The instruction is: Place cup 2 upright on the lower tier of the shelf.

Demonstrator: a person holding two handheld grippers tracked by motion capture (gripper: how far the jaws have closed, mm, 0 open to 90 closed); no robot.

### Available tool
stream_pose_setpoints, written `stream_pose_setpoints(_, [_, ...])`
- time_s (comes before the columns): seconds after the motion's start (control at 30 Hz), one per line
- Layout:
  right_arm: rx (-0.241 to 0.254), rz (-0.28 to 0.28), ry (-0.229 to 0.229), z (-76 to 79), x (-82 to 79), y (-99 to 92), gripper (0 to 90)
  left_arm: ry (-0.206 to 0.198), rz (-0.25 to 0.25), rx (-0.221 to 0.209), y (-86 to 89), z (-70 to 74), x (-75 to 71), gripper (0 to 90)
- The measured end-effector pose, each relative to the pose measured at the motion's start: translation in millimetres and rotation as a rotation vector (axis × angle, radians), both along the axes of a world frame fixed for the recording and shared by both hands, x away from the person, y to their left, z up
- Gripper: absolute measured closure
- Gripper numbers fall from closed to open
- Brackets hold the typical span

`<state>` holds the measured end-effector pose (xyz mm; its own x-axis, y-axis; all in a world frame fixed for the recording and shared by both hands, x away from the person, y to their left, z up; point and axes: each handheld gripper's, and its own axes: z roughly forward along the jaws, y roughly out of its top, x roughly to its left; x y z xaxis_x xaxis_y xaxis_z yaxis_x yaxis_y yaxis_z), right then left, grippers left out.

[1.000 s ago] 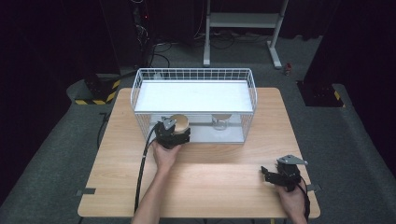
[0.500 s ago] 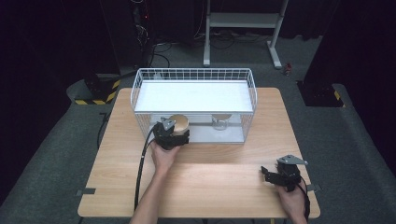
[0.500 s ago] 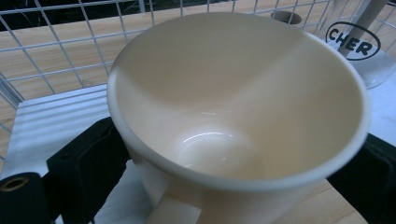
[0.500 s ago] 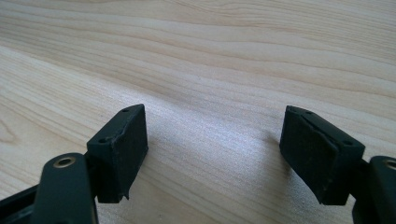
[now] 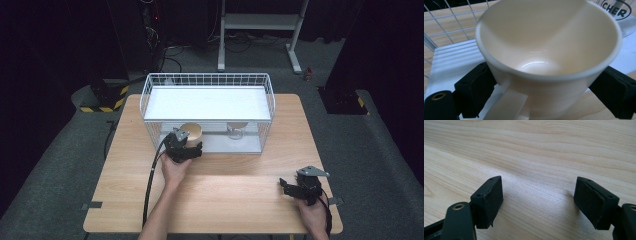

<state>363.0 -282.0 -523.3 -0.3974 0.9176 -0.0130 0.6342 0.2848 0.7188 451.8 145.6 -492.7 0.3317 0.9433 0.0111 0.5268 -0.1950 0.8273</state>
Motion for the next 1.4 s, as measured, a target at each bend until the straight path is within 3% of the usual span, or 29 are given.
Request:
stream_pose_setpoints(0.3, [0.000,0.000,0.000,0.0,0.0,0.0,23.4,0.011,0.010,0.010,-0.3,0.3,4.1,9.3])
stream_pose_setpoints(0.67, [0.000,0.000,0.000,0.0,0.1,0.0,23.4,0.010,0.040,-0.029,-0.7,-5.8,12.5,9.0])
stream_pose_setpoints(0.9, [0.000,0.000,0.000,0.0,0.1,0.0,23.4,0.024,0.040,0.004,0.2,-4.0,8.0,9.9])
stream_pose_setpoints(1.03, [0.000,0.000,0.000,0.0,0.1,0.0,23.4,0.021,0.030,0.051,0.7,-0.6,1.9,12.6])
stream_pose_setpoints(1.13, [0.000,0.000,0.000,0.0,0.1,0.0,23.4,0.026,0.027,0.032,3.0,-2.9,-2.5,15.0])
stream_pose_setpoints(1.4, [0.000,0.000,0.000,0.0,0.1,0.0,23.4,0.020,0.034,0.040,5.8,-8.5,-3.0,26.2])
